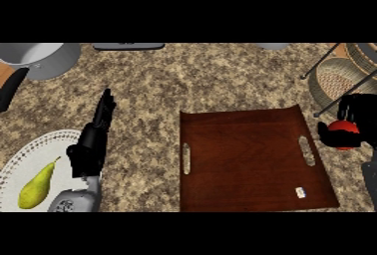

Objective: Pick the tomato from the tray and place it in the tiered basket

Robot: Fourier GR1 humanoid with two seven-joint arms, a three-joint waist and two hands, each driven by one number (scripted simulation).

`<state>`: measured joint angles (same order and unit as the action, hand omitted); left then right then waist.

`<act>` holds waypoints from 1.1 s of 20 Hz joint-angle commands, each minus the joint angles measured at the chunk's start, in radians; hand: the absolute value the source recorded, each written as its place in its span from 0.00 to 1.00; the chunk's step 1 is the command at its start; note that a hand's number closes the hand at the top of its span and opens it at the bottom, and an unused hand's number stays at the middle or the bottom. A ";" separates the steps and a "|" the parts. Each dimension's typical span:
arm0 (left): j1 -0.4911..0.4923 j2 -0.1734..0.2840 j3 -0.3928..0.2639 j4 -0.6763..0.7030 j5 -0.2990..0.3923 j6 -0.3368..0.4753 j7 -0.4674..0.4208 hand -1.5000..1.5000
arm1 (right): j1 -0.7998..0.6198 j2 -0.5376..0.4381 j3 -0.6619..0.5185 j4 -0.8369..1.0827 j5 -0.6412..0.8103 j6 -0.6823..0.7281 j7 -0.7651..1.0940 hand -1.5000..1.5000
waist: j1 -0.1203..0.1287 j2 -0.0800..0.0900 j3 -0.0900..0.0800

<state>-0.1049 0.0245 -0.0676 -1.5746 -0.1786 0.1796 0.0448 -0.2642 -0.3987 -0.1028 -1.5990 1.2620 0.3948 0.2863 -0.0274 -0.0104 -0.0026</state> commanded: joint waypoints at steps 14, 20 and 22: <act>-0.100 0.022 0.031 0.024 0.030 -0.043 0.046 0.50 | -0.346 -0.054 -0.405 -0.219 -0.329 0.406 0.185 1.00 | 0.032 0.012 0.002; -0.029 -0.009 -0.001 0.019 0.007 -0.024 0.000 0.50 | -0.437 -0.152 -0.398 -0.067 -0.357 0.369 0.188 1.00 | 0.033 0.011 0.002; -0.013 -0.017 -0.029 -0.025 -0.016 -0.013 0.027 0.50 | -0.477 -0.181 -0.382 0.051 -0.339 0.294 0.146 1.00 | 0.037 0.012 0.003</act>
<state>-0.1445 0.0184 -0.0735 -1.5715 -0.1785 0.1597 0.0675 -0.7058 -0.5292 -0.4805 -1.6824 0.9269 0.7720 0.4793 0.0081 0.0009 -0.0006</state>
